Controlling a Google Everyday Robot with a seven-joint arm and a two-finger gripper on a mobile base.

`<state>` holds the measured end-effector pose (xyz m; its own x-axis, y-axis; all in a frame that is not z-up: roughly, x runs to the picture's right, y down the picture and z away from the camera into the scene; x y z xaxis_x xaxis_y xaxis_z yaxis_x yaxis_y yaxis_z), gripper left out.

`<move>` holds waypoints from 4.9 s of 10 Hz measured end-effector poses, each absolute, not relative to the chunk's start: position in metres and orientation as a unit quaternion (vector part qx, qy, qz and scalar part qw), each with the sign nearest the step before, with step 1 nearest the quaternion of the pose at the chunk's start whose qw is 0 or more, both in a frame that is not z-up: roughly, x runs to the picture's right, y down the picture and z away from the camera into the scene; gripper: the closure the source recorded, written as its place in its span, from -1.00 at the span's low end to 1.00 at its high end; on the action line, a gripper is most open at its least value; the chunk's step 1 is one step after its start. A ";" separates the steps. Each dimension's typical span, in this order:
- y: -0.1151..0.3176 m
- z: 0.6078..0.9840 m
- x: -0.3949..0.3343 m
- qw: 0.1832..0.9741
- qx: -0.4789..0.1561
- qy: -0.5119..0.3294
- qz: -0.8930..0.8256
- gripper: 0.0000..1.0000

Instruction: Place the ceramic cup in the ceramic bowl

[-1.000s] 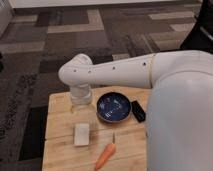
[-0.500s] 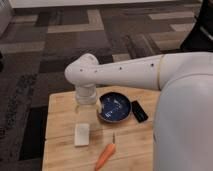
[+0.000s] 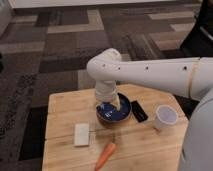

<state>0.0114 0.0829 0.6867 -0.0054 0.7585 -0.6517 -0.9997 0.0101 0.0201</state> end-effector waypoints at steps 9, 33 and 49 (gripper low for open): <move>0.073 0.672 0.085 0.660 -0.242 0.256 0.663 -0.30; 0.116 0.709 0.258 0.646 -0.213 0.279 0.678 0.68; 0.017 0.685 0.135 0.778 -0.179 0.292 0.526 1.00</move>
